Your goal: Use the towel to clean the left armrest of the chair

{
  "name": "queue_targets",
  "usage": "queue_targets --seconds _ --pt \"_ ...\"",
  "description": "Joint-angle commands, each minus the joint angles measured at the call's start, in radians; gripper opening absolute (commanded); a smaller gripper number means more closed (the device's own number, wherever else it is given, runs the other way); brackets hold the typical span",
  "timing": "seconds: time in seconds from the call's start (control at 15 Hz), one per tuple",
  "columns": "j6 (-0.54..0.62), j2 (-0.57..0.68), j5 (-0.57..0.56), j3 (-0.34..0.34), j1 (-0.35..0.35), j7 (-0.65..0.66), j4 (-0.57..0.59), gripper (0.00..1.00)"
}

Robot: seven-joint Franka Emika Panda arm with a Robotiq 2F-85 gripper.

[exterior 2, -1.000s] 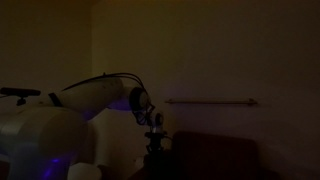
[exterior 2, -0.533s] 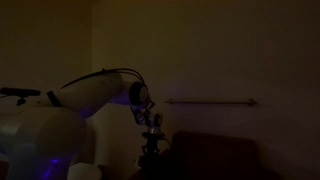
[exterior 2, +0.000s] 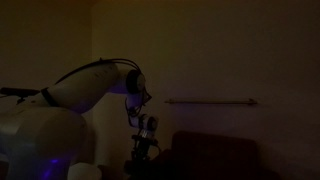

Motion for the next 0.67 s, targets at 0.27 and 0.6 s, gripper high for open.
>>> queue_targets --seconds 0.27,0.6 --pt "0.185 -0.228 0.102 -0.001 0.000 0.095 -0.432 0.07" --pt "0.341 -0.390 -0.052 -0.047 0.077 0.161 -0.537 0.07"
